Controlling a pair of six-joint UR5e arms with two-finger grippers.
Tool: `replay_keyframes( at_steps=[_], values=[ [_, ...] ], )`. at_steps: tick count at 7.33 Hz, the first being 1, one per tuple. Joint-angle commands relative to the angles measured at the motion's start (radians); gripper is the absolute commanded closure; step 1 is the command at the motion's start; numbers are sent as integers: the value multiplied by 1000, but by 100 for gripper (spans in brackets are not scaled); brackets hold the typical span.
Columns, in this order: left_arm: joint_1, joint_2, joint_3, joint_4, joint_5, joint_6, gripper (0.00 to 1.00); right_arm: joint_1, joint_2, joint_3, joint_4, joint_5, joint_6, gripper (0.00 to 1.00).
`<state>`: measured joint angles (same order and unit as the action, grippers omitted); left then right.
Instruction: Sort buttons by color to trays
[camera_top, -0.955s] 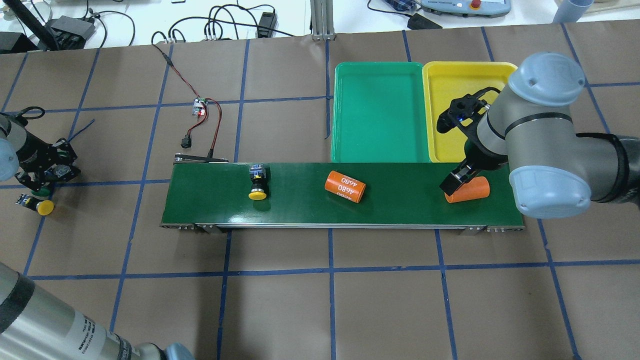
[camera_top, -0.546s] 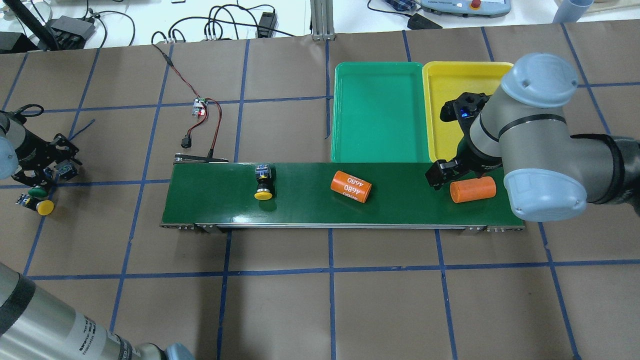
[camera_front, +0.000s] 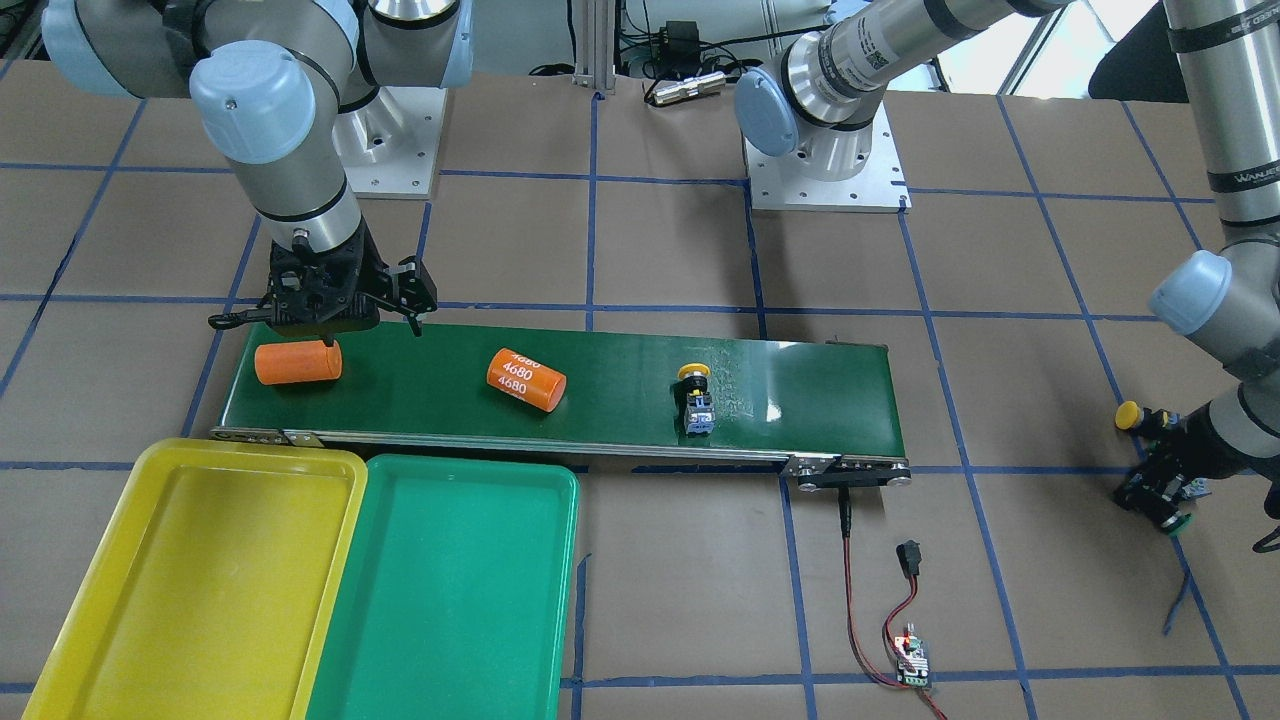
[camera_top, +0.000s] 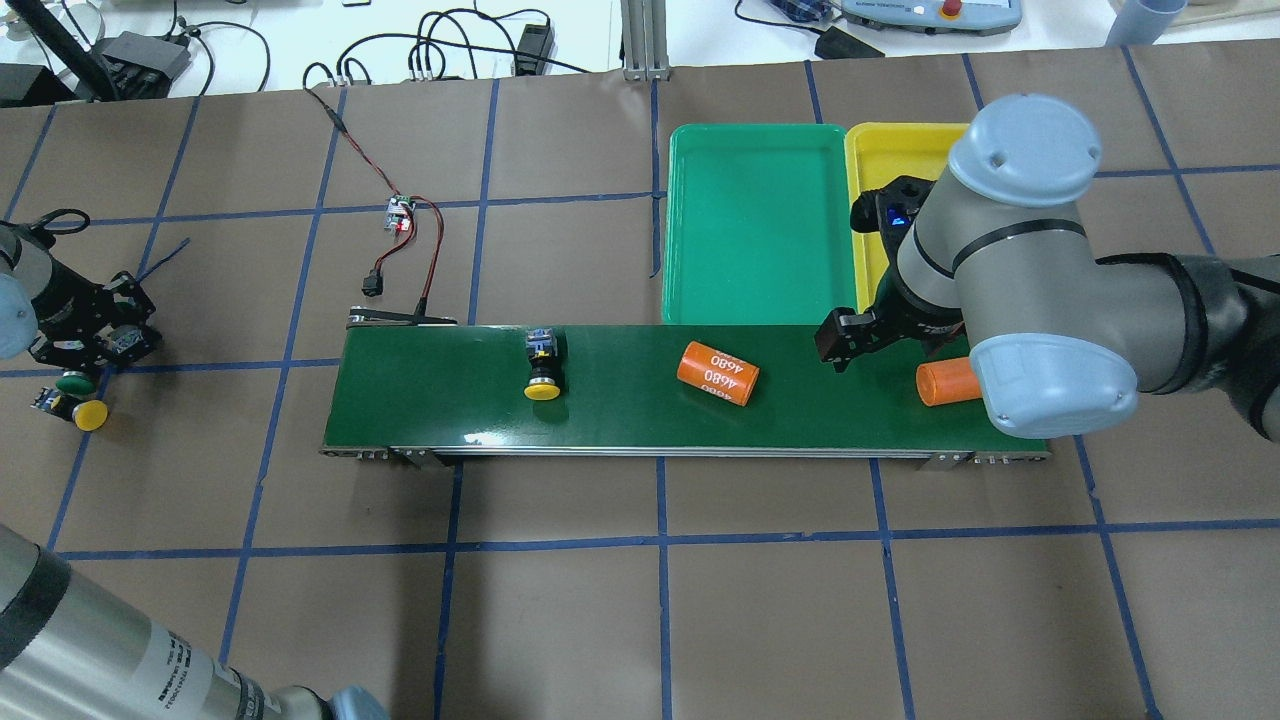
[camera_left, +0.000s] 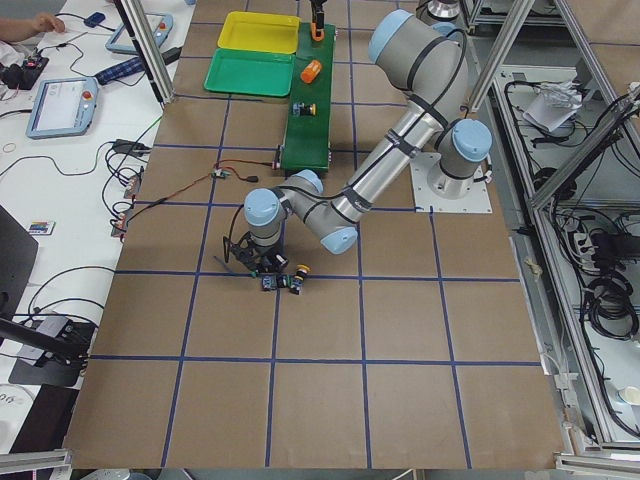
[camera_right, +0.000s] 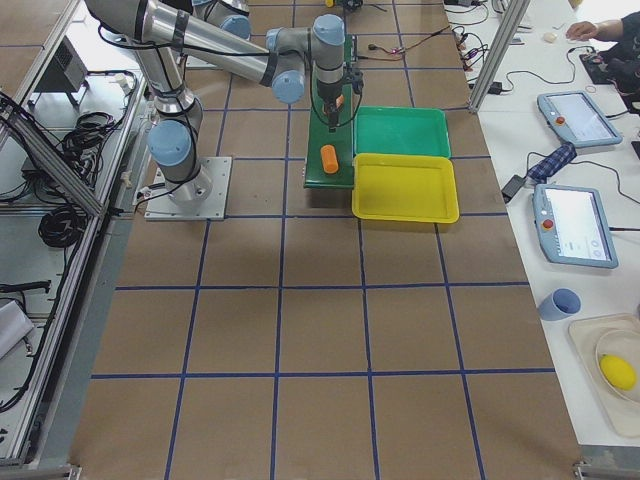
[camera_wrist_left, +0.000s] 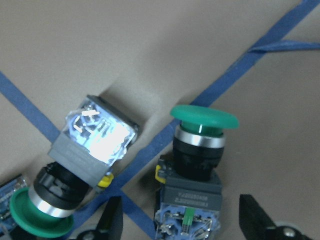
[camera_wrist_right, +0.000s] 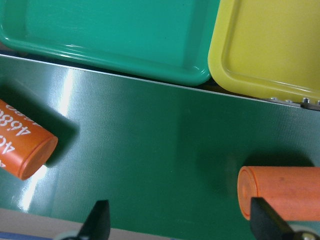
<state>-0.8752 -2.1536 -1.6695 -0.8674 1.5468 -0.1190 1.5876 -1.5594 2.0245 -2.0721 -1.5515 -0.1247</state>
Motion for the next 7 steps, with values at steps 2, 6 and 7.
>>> replay_keyframes(
  at_steps=[2,6,7],
  values=[
    [-75,108,-28,-85,7,15,100,-1,1,-3,17,-4,0,0],
    [-281,357,-159,-326,9,53,100,-3,1,-4,17,-4,0,0],
    [-356,386,-170,-326,10,82,100,-3,1,-4,17,-4,0,0]
  ],
)
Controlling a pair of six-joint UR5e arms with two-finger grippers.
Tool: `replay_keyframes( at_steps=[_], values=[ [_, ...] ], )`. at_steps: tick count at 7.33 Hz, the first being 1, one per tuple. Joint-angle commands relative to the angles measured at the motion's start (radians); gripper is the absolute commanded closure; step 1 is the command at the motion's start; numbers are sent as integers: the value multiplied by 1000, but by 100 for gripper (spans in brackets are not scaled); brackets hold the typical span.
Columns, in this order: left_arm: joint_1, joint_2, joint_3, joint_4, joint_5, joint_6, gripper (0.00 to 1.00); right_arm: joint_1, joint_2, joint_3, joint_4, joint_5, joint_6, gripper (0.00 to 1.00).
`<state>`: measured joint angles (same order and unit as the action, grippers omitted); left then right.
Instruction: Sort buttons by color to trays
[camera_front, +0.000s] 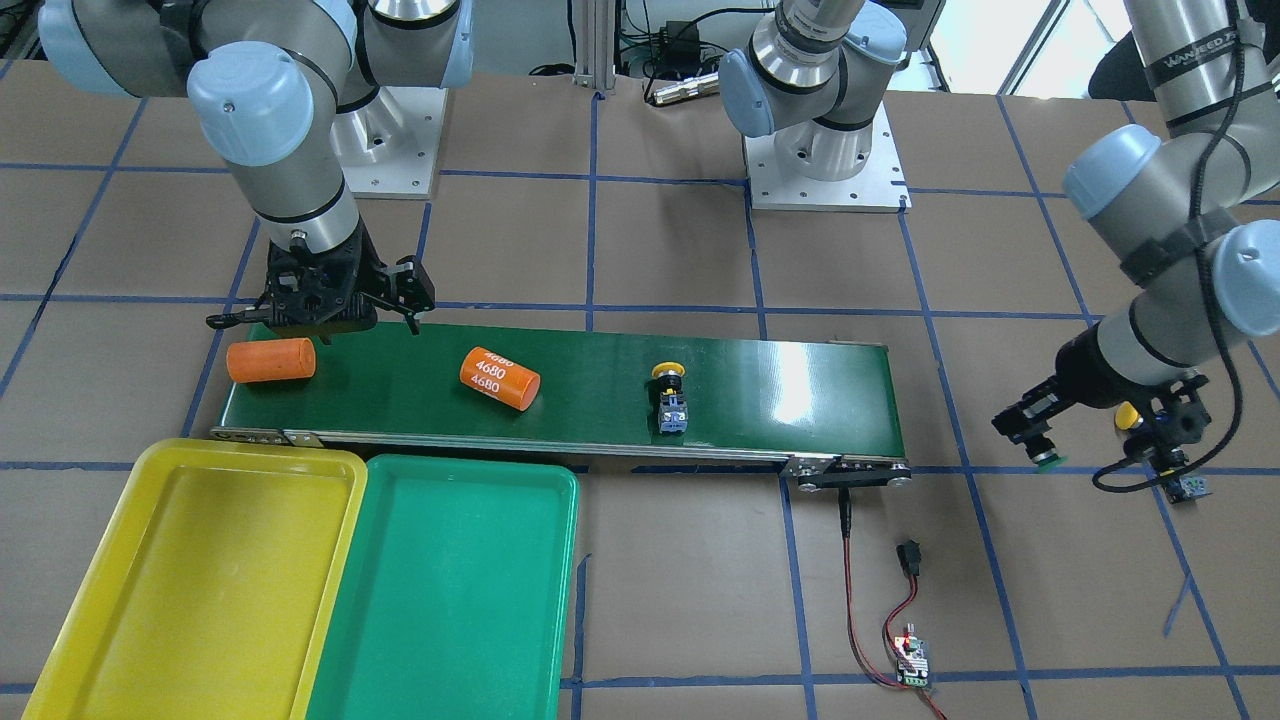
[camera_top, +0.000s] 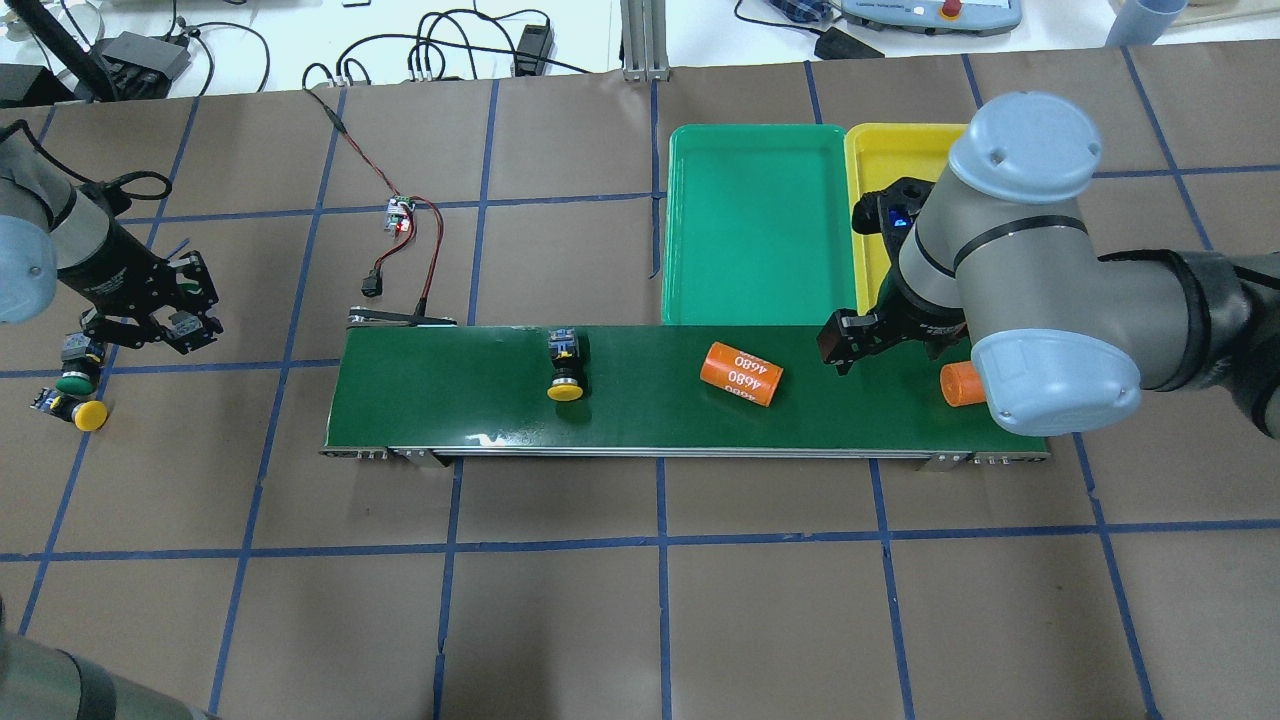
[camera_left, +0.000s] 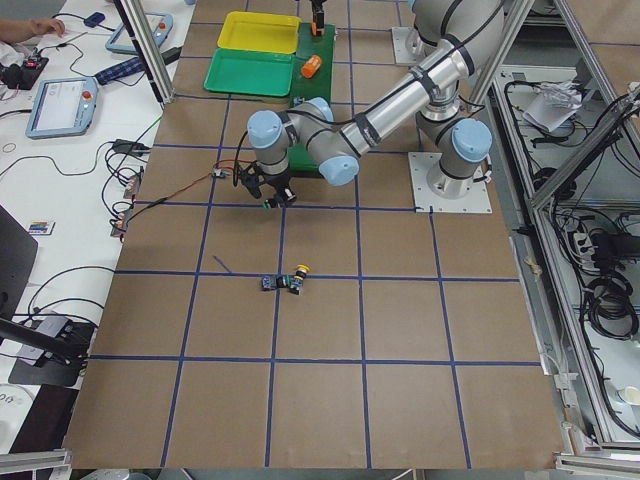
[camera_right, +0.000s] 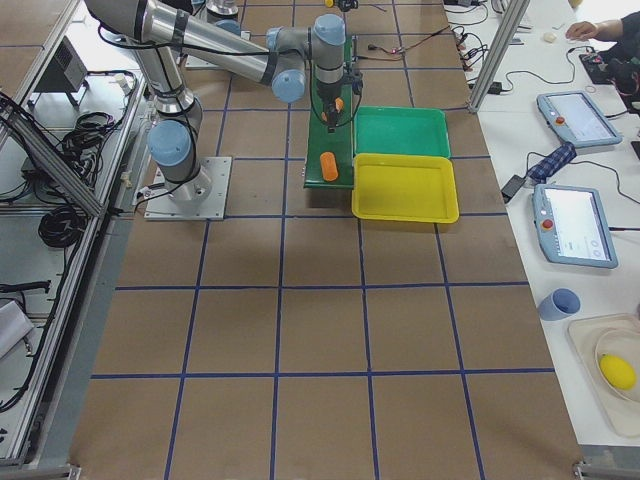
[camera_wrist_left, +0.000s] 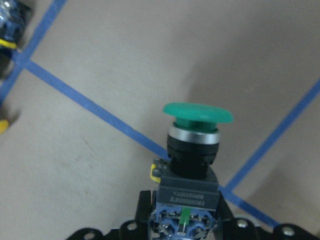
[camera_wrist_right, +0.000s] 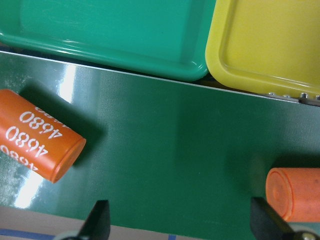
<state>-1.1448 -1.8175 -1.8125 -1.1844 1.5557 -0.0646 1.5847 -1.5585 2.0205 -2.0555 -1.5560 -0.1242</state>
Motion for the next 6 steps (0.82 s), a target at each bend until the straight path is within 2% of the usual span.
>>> replay_keyframes(
  at_steps=[1,3,4,6],
  values=[
    [-152,66,-54,-8,1,32,100,0,0,0,0,1,2,0],
    [-174,90,-166,58,-13,147,100,0,0,0,0,1,0,0],
    [-184,92,-204,157,-19,141,100,0,0,0,0,1,0,0],
    [-228,113,-257,195,-32,141,100,0,0,0,0,1,0,0]
  ],
)
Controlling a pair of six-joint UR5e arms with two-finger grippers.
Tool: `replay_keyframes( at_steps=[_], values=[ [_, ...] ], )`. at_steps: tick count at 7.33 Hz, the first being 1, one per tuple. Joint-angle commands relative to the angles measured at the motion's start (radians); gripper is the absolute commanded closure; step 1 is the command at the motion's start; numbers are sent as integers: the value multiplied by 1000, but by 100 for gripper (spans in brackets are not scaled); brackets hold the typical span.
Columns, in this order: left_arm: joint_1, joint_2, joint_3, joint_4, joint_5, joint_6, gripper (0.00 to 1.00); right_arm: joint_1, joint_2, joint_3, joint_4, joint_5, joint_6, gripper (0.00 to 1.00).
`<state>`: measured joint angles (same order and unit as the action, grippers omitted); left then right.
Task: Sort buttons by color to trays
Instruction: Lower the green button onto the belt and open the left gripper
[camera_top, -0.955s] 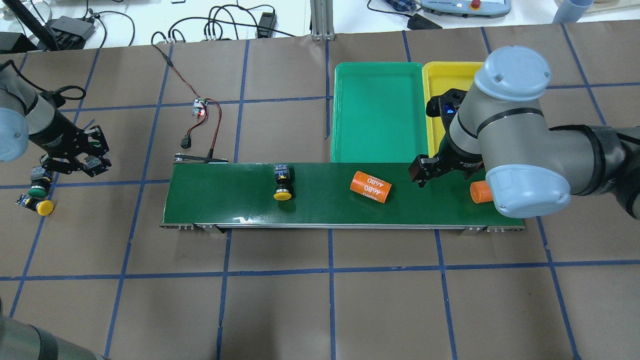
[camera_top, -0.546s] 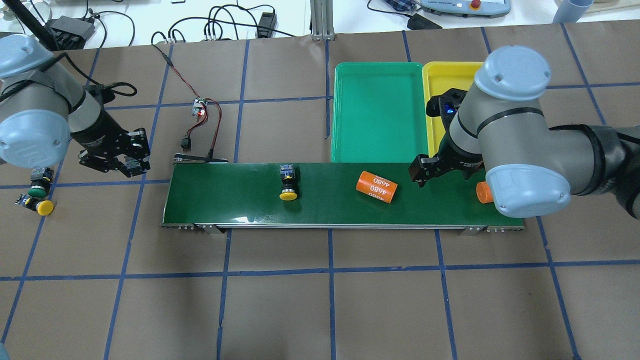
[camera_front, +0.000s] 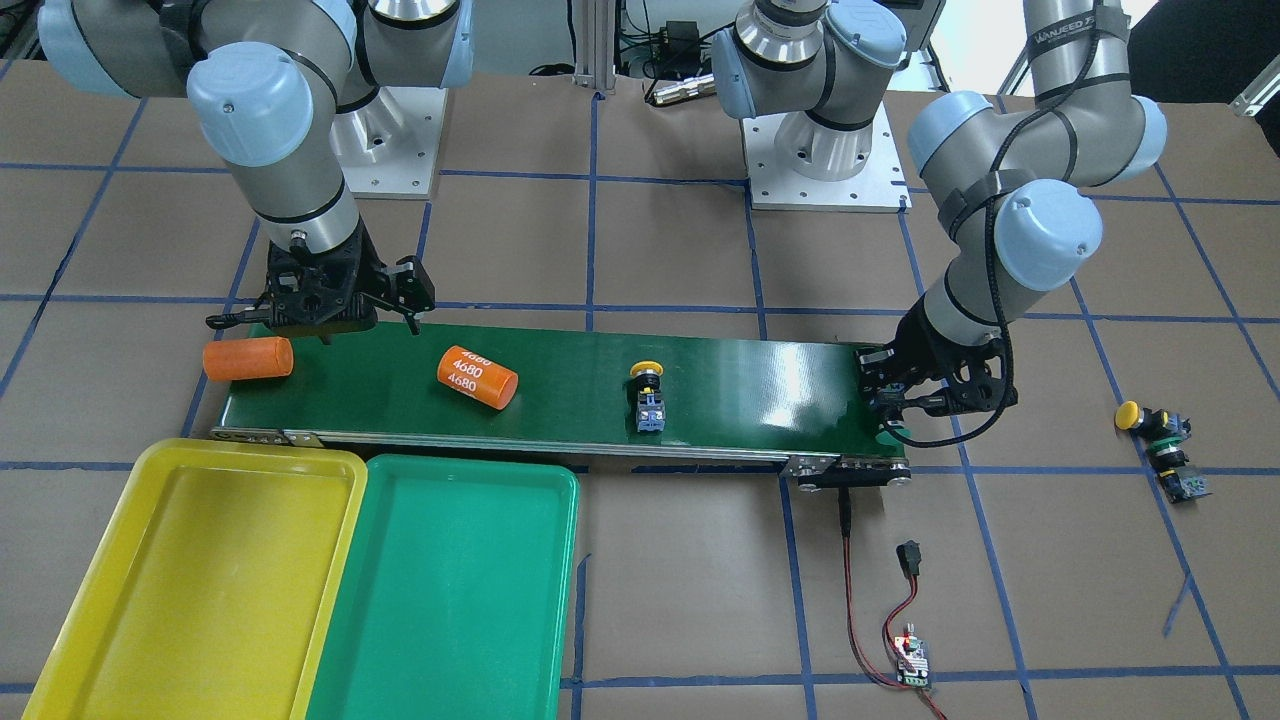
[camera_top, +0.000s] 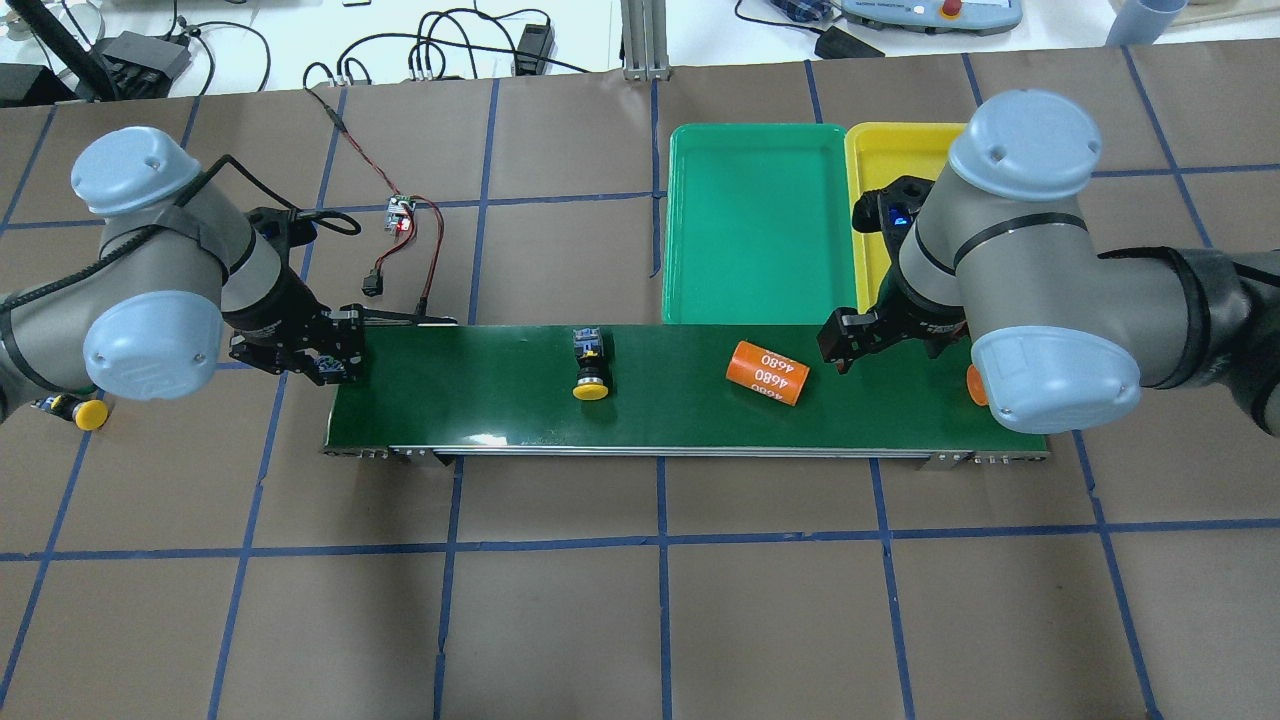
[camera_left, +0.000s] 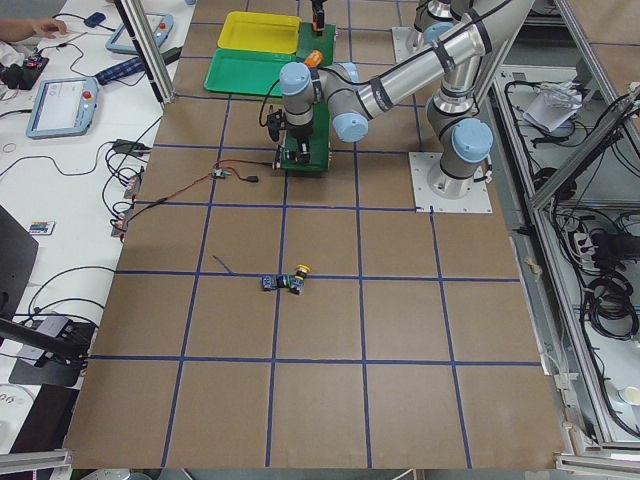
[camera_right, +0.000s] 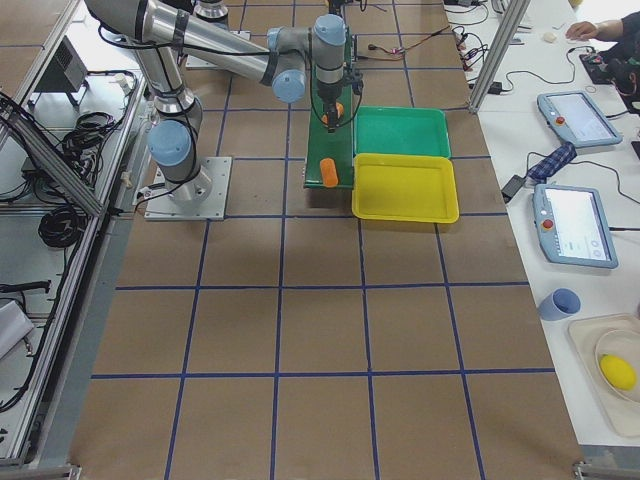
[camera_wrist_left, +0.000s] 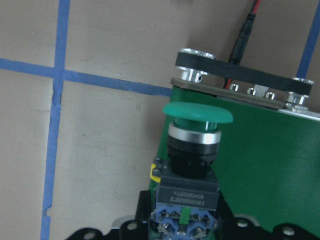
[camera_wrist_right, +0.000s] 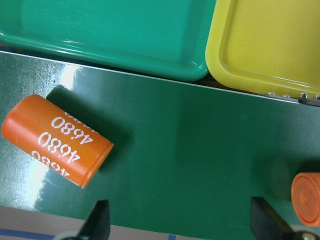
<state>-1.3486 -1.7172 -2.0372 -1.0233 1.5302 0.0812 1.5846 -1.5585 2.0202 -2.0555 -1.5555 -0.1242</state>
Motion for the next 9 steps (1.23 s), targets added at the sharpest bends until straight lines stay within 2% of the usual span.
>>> replay_keyframes(
  at_steps=[1,2,3,4,5,7,8,9],
  values=[
    [-39,19,-31,35,-8,-8,100,0,0,0,0,0,0,0],
    [-47,21,-35,37,-8,-9,100,0,0,0,0,-1,-2,0],
    [-52,21,-37,37,-8,-11,68,0,0,-2,0,-2,-5,0],
    [-52,27,-38,38,-8,-14,16,0,0,-2,0,-2,-6,0],
    [-38,34,-14,34,-8,-38,1,0,0,-2,0,-2,-6,0],
    [120,53,91,-93,1,-52,0,-2,0,-3,0,-2,-6,0],
    [223,4,163,-119,1,1,0,-2,0,-2,0,-2,-6,0],
    [277,-36,231,-136,2,85,0,-2,0,-3,0,-2,-6,0]
  ],
)
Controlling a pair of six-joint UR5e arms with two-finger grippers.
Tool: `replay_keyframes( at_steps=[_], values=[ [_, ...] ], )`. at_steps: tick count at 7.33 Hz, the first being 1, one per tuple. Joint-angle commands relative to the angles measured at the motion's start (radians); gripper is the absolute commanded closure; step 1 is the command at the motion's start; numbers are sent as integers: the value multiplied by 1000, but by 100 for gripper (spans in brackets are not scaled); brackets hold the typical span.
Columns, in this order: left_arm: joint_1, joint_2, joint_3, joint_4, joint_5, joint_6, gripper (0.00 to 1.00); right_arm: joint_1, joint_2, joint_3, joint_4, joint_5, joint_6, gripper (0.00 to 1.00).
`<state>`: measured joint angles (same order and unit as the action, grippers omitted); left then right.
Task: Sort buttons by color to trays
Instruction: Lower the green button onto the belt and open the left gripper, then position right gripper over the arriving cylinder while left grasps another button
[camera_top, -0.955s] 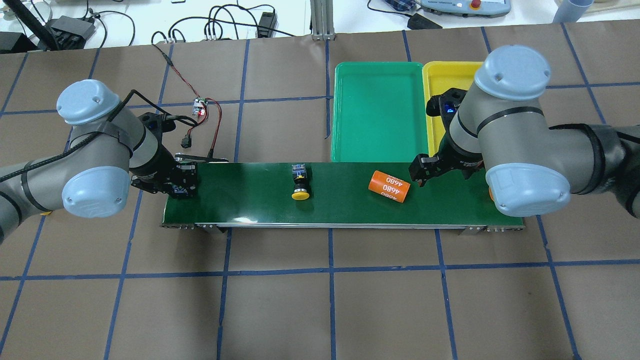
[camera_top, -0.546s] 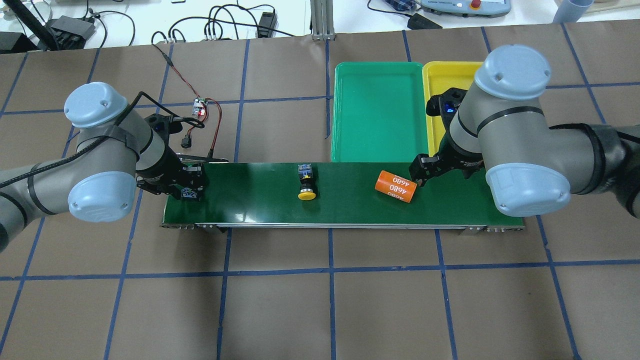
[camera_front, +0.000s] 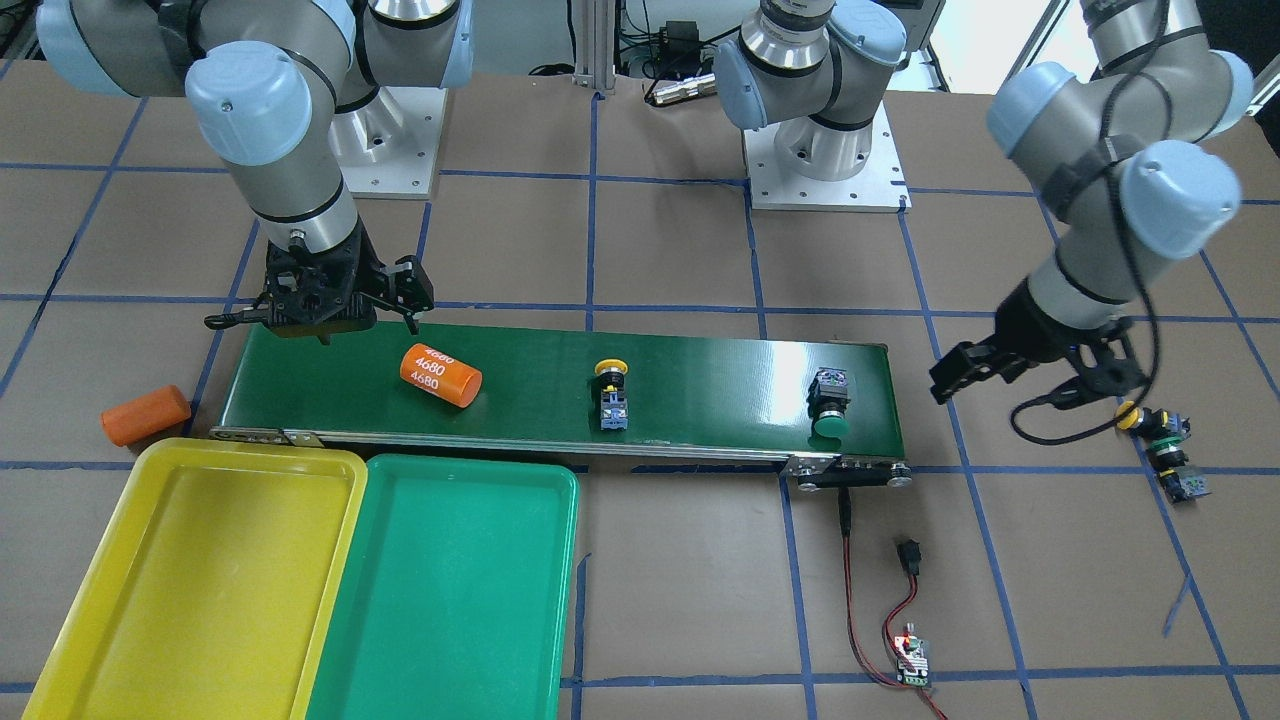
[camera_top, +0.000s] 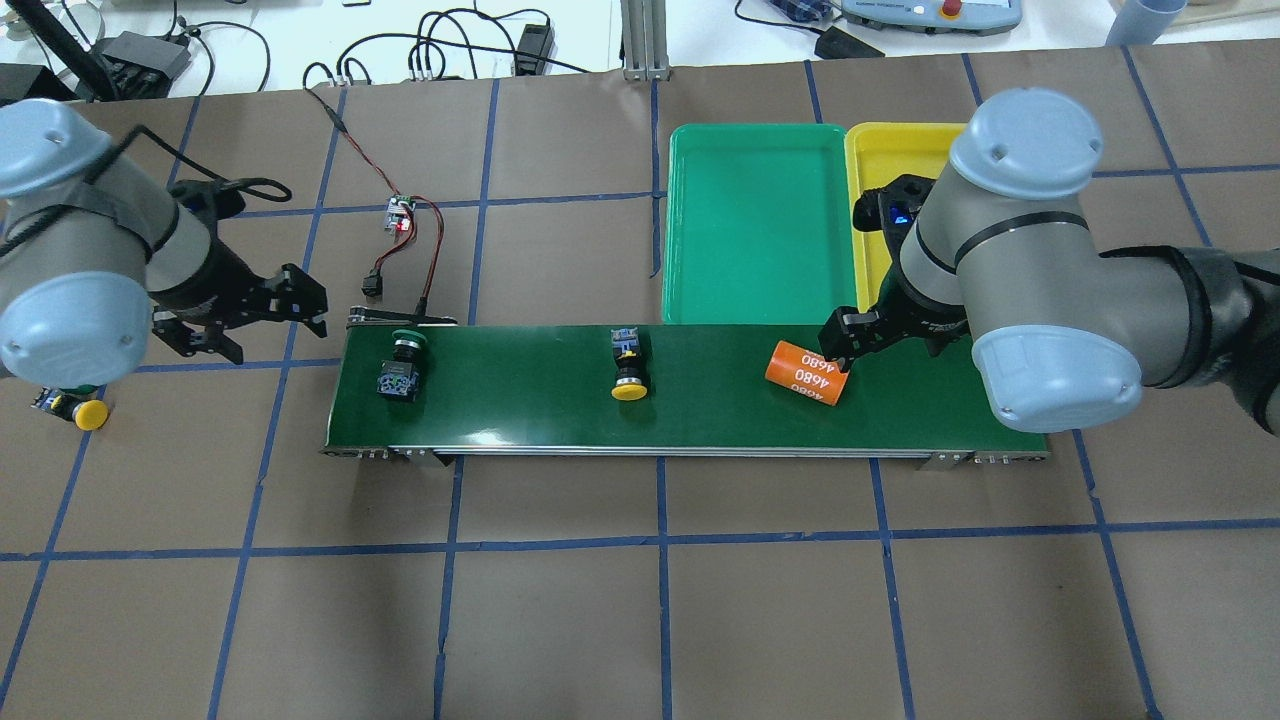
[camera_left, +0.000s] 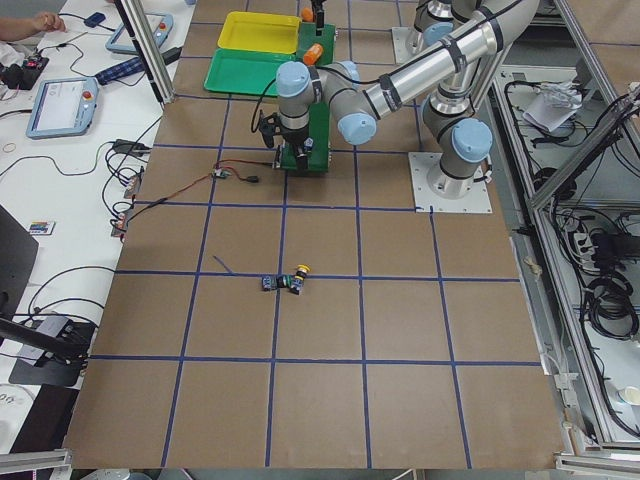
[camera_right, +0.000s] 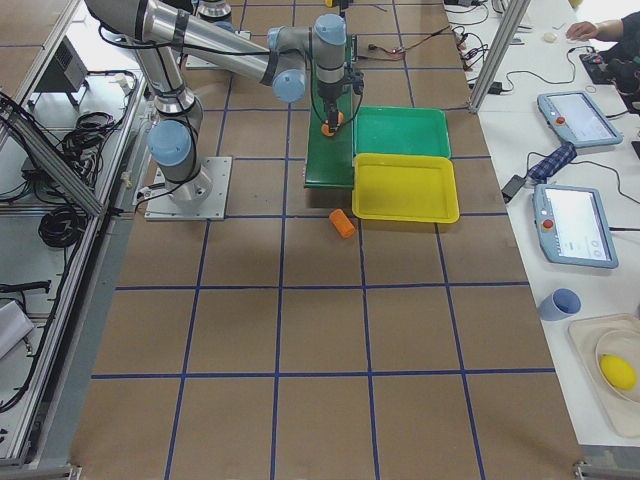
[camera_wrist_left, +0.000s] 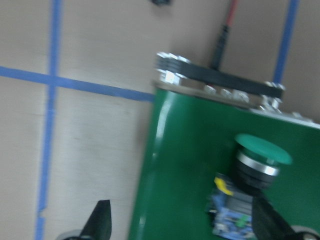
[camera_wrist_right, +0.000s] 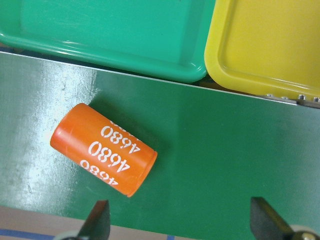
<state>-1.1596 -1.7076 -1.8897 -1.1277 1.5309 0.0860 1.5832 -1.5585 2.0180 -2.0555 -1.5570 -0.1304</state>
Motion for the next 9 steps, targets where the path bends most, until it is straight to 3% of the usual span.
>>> replay_keyframes(
  at_steps=[1,3,4,8,9],
  values=[
    [115,-110,151,-29,11,157,0,1,0,1,0,0,0,0],
    [205,-273,315,-27,57,275,0,0,0,1,0,2,0,0],
    [246,-332,348,-23,54,332,0,0,0,1,0,2,3,0],
    [333,-478,377,135,66,531,0,0,0,1,0,2,3,0],
    [336,-492,377,163,128,538,0,1,0,1,0,2,3,0]
  ],
)
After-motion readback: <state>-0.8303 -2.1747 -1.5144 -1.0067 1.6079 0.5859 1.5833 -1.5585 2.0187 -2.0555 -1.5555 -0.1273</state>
